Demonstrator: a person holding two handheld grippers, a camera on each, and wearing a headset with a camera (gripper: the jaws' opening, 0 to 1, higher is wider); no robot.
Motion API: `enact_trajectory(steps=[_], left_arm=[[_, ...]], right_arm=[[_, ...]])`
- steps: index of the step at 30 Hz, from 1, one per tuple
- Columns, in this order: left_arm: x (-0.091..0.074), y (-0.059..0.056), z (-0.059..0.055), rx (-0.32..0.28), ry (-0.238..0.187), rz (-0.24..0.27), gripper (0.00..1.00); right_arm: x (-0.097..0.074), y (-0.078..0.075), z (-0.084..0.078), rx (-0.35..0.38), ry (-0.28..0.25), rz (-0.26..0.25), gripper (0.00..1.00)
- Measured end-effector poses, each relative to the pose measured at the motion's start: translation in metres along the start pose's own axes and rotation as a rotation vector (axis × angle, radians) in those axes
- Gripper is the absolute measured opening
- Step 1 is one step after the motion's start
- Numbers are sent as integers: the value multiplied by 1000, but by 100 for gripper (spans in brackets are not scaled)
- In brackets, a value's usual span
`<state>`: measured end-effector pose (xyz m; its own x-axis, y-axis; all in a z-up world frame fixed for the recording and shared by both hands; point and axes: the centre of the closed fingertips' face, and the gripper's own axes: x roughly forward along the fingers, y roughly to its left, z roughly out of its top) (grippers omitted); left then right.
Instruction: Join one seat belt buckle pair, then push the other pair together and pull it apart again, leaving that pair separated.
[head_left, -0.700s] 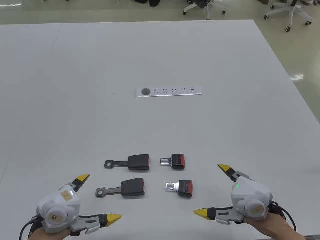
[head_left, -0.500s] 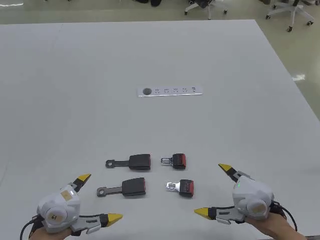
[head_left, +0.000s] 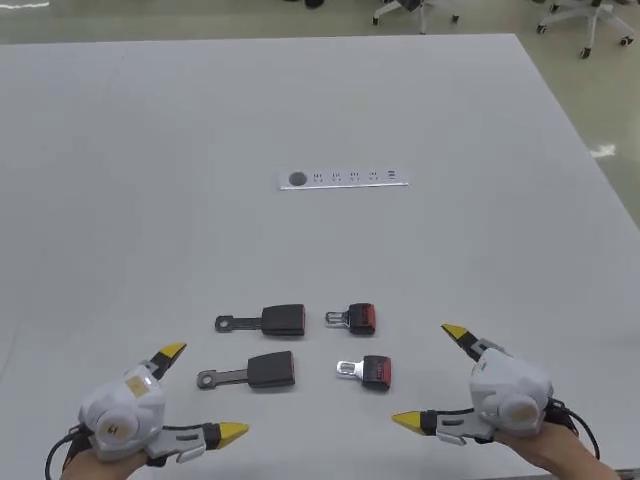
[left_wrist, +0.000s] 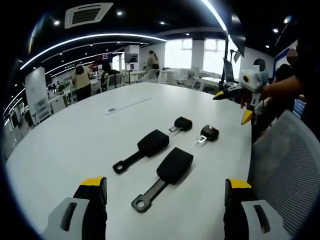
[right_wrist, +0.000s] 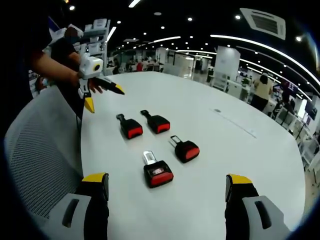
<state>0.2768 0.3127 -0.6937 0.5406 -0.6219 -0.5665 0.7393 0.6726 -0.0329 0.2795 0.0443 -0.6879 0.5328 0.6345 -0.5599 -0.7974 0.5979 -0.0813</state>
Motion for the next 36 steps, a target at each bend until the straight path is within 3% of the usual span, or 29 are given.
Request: enact_trajectory(steps=[15, 36], left_arm=[[0, 0, -2, 4, -1, -4, 100], [-1, -1, -1, 4, -1, -6, 100]], right_arm=[[-3, 3, 5, -5, 1, 1, 99], [-1, 0, -4, -21, 10, 11, 99]])
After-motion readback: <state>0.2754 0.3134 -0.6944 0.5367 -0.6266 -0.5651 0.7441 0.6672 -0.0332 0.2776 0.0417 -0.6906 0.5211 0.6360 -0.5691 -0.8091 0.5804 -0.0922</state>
